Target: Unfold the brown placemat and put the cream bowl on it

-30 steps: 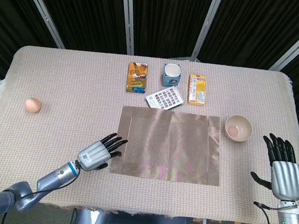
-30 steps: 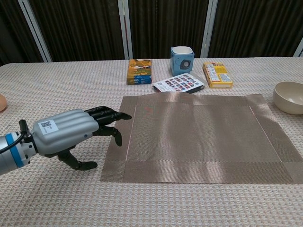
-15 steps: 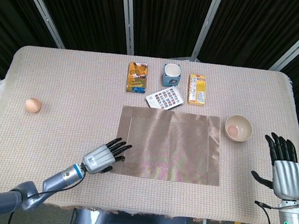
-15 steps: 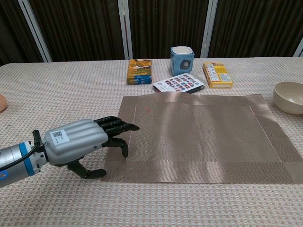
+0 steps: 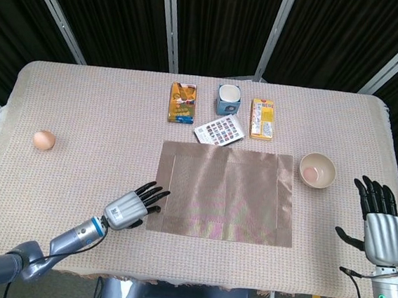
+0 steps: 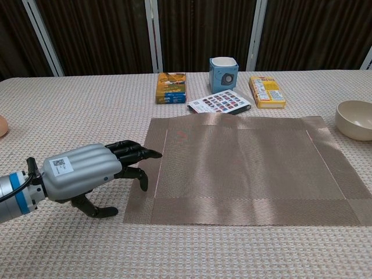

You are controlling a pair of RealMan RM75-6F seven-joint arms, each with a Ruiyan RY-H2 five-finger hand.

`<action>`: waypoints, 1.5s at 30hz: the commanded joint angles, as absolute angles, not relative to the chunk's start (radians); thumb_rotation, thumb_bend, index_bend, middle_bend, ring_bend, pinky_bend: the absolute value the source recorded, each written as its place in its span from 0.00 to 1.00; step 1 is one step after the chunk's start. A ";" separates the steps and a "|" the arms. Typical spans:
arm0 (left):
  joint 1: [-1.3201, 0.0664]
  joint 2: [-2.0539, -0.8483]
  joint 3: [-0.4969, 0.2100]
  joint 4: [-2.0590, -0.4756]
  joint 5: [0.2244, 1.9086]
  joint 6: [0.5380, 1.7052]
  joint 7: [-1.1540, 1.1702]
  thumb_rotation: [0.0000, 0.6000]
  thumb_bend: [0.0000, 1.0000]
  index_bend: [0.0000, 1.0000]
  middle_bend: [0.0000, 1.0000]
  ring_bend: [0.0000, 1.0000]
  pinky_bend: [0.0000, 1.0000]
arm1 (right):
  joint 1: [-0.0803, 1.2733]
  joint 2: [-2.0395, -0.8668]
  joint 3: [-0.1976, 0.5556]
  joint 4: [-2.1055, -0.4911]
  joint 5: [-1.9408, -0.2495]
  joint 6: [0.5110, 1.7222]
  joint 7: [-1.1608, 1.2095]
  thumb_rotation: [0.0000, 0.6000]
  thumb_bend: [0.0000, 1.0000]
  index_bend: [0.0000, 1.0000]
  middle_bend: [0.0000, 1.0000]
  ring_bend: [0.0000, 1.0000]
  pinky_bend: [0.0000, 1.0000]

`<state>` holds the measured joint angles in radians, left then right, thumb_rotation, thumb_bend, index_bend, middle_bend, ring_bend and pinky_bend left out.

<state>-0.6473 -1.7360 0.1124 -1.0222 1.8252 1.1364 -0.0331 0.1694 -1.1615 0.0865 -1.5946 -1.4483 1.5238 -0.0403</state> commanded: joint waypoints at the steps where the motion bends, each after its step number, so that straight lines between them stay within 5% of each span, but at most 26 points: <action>1: -0.649 -1.740 0.114 -1.023 1.823 1.134 -0.031 1.00 0.26 0.33 0.00 0.00 0.00 | 0.168 -1.160 0.088 -1.596 -1.449 1.525 -0.040 1.00 0.00 0.00 0.00 0.00 0.00; 13: -0.665 -1.778 0.117 -1.013 1.818 1.119 -0.017 1.00 0.26 0.33 0.00 0.00 0.00 | 0.163 -1.158 0.095 -1.599 -1.455 1.520 -0.038 1.00 0.00 0.00 0.00 0.00 0.00; 29: -0.678 -1.808 0.126 -1.000 1.807 1.106 -0.017 1.00 0.44 0.34 0.00 0.00 0.00 | 0.154 -1.152 0.105 -1.608 -1.463 1.523 -0.035 1.00 0.00 0.00 0.00 0.00 0.00; 45: -0.683 -1.834 0.121 -0.980 1.794 1.121 -0.035 1.00 0.46 0.49 0.00 0.00 0.00 | 0.149 -1.145 0.111 -1.616 -1.470 1.519 -0.019 1.00 0.00 0.00 0.00 0.00 0.00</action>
<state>-0.6831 -1.8331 0.1213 -0.9812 1.7942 1.1193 -0.0334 0.1488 -1.1450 0.1109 -1.6162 -1.4699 1.5194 -0.0191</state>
